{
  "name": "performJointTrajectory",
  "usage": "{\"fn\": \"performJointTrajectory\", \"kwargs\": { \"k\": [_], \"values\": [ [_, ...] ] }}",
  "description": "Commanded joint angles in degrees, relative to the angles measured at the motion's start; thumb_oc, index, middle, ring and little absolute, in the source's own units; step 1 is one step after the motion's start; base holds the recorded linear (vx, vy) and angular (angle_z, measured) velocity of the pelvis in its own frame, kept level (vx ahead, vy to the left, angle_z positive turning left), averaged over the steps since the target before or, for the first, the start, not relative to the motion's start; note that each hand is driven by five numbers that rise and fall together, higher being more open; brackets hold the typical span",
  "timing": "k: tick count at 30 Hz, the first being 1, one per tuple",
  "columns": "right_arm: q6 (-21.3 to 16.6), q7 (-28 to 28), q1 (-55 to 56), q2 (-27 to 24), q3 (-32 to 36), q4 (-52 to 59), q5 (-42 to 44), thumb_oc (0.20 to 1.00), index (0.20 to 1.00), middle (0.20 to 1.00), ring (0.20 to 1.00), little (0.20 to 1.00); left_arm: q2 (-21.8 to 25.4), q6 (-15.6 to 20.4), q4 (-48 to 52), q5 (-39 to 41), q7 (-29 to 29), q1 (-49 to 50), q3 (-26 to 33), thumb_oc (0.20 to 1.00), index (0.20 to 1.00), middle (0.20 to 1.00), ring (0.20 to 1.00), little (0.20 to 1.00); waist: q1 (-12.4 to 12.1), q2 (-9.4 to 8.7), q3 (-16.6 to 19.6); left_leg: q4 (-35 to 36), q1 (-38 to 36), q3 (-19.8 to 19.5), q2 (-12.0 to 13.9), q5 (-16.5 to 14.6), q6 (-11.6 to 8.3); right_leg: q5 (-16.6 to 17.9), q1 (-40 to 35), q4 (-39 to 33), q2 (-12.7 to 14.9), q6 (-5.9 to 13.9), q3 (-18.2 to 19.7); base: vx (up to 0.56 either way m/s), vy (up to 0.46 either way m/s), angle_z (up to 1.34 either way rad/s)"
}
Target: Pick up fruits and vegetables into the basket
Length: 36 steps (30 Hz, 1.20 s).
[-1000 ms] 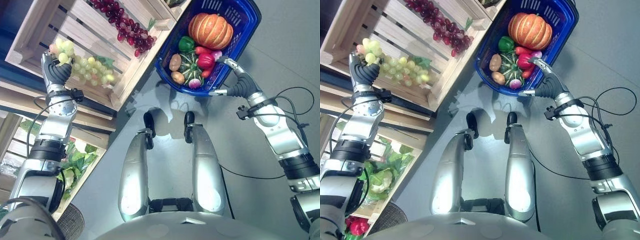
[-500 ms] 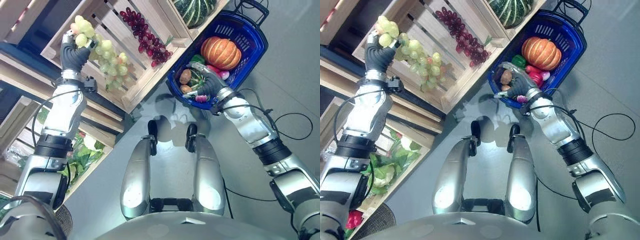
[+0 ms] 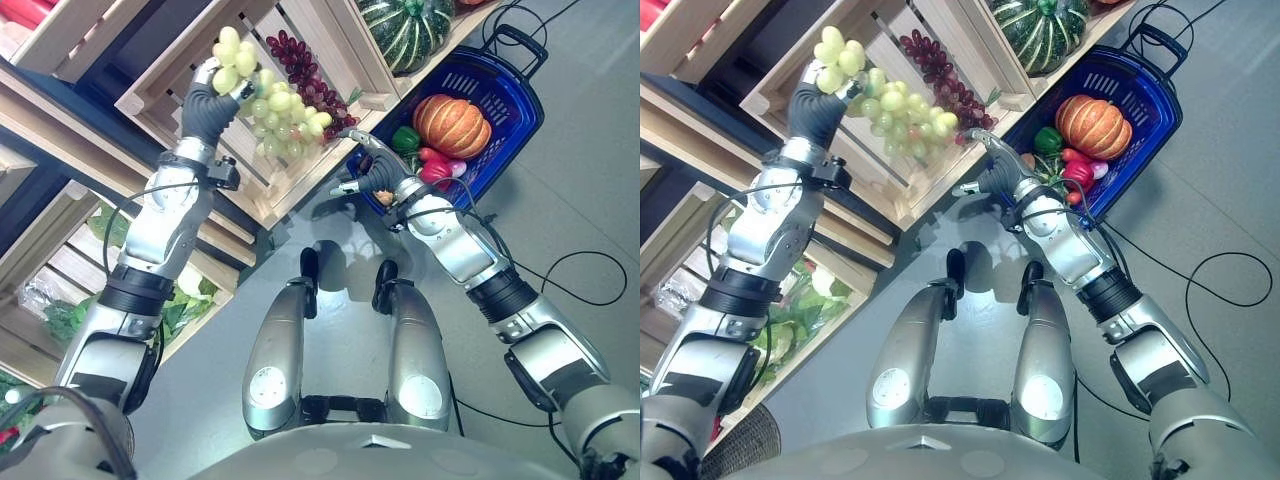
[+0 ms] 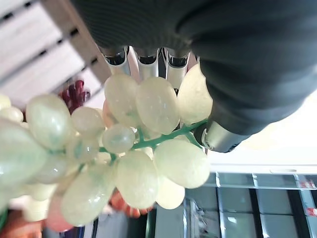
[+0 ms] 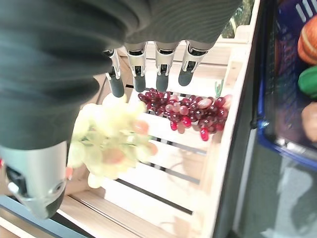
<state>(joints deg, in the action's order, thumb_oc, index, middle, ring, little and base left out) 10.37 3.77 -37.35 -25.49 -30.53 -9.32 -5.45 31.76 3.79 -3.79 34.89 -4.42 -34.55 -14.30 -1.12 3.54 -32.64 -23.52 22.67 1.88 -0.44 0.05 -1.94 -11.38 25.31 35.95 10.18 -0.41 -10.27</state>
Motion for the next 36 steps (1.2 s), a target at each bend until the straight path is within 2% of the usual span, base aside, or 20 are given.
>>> {"fn": "performJointTrajectory", "kwargs": {
  "k": [1,4,9,13,20,29,30,31,33,36],
  "values": [
    [-1.5,4.2,-4.3,3.7,-0.7,0.9,2.6,1.000,1.000,1.000,1.000,1.000,-1.5,3.0,8.4,2.6,1.6,-3.7,-0.1,0.200,0.200,0.200,0.200,0.200,-0.2,-1.21,2.8,-4.7,-2.4,1.8,-4.7,-8.7,3.02,4.0,-4.9,-7.0,-1.0,2.71,0.0,-0.02,-0.055,0.03],
    [-2.4,6.5,-5.0,5.6,-1.5,-1.4,1.3,1.000,1.000,1.000,1.000,1.000,-3.4,2.8,9.8,3.0,2.7,-4.1,-1.8,0.200,0.200,0.200,0.200,0.200,-0.6,-1.29,2.8,-4.3,-3.2,1.6,-4.7,-8.7,3.18,4.1,-5.8,-7.4,-0.9,2.72,-0.3,0.01,-0.062,0.09],
    [-2.9,7.5,-6.2,6.2,-2.3,-1.9,0.0,1.000,1.000,1.000,1.000,1.000,-5.0,1.6,10.6,5.2,3.5,-4.5,-3.6,0.200,0.200,0.200,0.200,0.200,-0.7,-1.37,2.8,-4.2,-3.2,1.5,-4.8,-8.9,3.46,4.3,-6.0,-7.6,-0.9,2.81,-0.5,-0.01,-0.038,0.06],
    [-4.9,8.8,-6.4,6.8,-2.7,-1.8,1.0,1.000,1.000,1.000,1.000,1.000,-6.2,1.3,11.0,7.2,4.3,-4.3,-4.9,0.200,0.200,0.200,0.200,0.200,-0.7,-1.43,2.8,-4.5,-2.8,1.5,-4.9,-8.9,3.60,4.4,-5.6,-7.5,-0.9,2.87,-0.5,-0.02,-0.025,0.01],
    [-9.0,7.3,-6.7,7.5,-3.5,-0.3,2.2,1.000,1.000,1.000,1.000,1.000,-8.2,1.0,12.0,10.7,6.1,-3.3,-6.3,0.200,0.200,0.200,0.200,0.200,-0.9,-1.49,2.8,-4.6,-2.8,1.4,-4.8,-9.0,3.69,4.5,-5.7,-7.5,-0.7,2.93,-0.9,0.00,0.000,0.00],
    [-10.9,5.3,-7.6,8.5,-4.1,1.3,5.7,1.000,1.000,1.000,1.000,1.000,-10.2,0.5,12.4,13.7,6.7,-3.0,-8.1,0.200,0.200,0.200,0.200,0.200,-1.0,-1.66,2.8,-5.3,-2.5,1.2,-4.9,-9.3,3.93,4.5,-5.6,-7.1,-0.6,2.77,-1.2,0.00,-0.010,0.02],
    [-10.3,3.5,-7.7,8.6,-4.3,1.2,6.7,0.322,0.322,0.322,0.322,0.322,-10.3,0.8,12.2,14.0,6.8,-3.0,-8.4,0.200,0.200,0.200,0.200,0.200,-1.1,-1.70,2.8,-5.6,-2.4,1.2,-5.0,-9.4,3.92,4.4,-5.6,-7.0,-0.6,2.75,-1.2,0.00,-0.021,0.04],
    [-9.5,2.2,-7.7,8.6,-4.5,1.1,7.2,0.200,0.200,0.200,0.200,0.200,-10.4,1.0,12.0,14.3,7.1,-3.1,-8.6,0.200,0.200,0.200,0.200,0.200,-1.1,-1.75,2.8,-5.6,-2.3,1.1,-5.0,-9.4,3.91,4.5,-5.5,-6.9,-0.6,2.74,-1.2,0.00,-0.025,0.04],
    [-7.8,1.5,-7.6,8.5,-5.1,1.1,8.0,0.200,0.200,0.200,0.200,0.200,-10.5,1.1,12.1,14.3,7.4,-2.9,-8.8,0.200,0.200,0.200,0.200,0.200,-1.1,-1.80,2.8,-5.7,-2.2,1.1,-5.0,-9.4,3.88,4.5,-5.4,-6.8,-0.6,2.70,-1.2,0.00,-0.025,0.04],
    [-7.3,0.7,-7.3,8.6,-5.6,-0.1,8.1,0.200,0.200,0.200,0.200,0.200,-10.5,1.4,12.4,14.4,7.4,-2.9,-9.3,0.200,0.200,0.200,0.200,0.200,-1.2,-1.94,2.8,-5.8,-2.2,1.1,-4.9,-9.4,3.79,4.5,-5.4,-6.7,-0.5,2.75,-1.3,0.01,-0.028,0.05]
  ]
}}
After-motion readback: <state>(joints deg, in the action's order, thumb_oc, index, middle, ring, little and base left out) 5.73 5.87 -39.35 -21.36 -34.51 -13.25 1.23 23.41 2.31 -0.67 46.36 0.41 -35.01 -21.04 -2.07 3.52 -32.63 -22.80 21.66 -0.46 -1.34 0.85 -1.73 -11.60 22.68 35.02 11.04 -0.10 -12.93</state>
